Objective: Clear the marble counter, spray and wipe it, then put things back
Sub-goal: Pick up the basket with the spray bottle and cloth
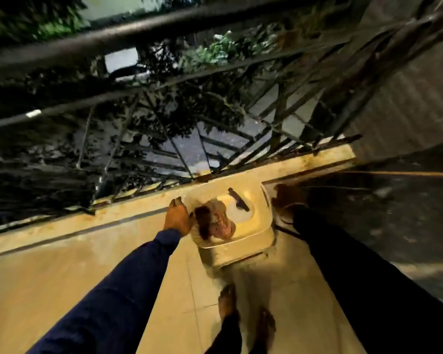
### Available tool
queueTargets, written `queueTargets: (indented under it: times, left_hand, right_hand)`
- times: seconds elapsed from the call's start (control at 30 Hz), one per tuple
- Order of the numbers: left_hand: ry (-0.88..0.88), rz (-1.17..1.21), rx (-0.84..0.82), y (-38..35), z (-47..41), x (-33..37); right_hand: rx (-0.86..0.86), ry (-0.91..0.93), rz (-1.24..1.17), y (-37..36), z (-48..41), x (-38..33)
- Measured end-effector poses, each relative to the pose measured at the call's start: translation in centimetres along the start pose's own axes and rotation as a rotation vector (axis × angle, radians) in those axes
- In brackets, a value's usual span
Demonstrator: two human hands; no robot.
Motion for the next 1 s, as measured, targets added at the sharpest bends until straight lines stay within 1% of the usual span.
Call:
queueTargets:
  times: [0.1, 0.2, 0.3, 0.47, 0.57, 0.67, 0.7, 0.77, 0.9, 0.97, 1.0]
  left_hand:
    - [0.038, 0.064, -0.029, -1.9, -2.3, -0.7]
    - [0.145, 0.156, -0.035, -3.9, -3.6, -1.2]
    - [0.253, 0.253, 0.023, -4.9, -4.6, -2.1]
    - [0.262, 0.323, 0.089, -3.8, -4.5, -2.3]
    - [0.230, 0.361, 0.122, -0.9, -3.3, -2.3]
    - [0.170, 0.336, 0.162, 3.8, -1.4, -1.3]
    - [0.146, 0.326, 0.175, 5.5, -0.3, -0.5]
    - [0.095, 0.312, 0.189, 8.9, 1.9, 1.4]
    - [0.029, 0.311, 0.174, 15.3, 6.4, 6.6]
    - [-0.028, 0.318, 0.151, 17.5, 8.2, 9.4]
    - [-0.060, 0.321, 0.143, 18.2, 9.0, 11.0]
  right_hand:
    - [-0.047, -0.065, -0.047, -2.2, -2.5, -1.3]
    - [-0.093, -0.126, -0.054, -4.7, -4.2, -1.5]
    - [-0.061, -0.157, -0.143, -6.0, -5.4, -1.2]
    - [-0.018, -0.148, -0.234, -5.0, -5.7, -1.6]
    - [-0.015, -0.092, -0.200, -2.2, -4.9, -2.5]
    - [0.022, -0.001, -0.152, 2.1, -3.0, -3.7]
    - [0.025, -0.013, -0.119, 4.0, -1.8, -3.8]
    - [0.039, -0.029, -0.128, 7.7, 0.0, -3.6]
    - [0.061, -0.083, -0.326, 15.0, 3.3, -0.5]
    - [0.097, -0.132, -0.453, 18.1, 5.3, 2.1]
    - [0.087, -0.148, -0.501, 19.6, 6.5, 3.2]
Point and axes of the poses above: each hand's wrist, its own z-axis away from the middle knuckle, its own y-axis out of the back of the hand, x = y × z, the point moved 2 cm from there along -z, towards the middle knuckle, and after that the axes turned 2 degrees about z, right-handed, at the moved point
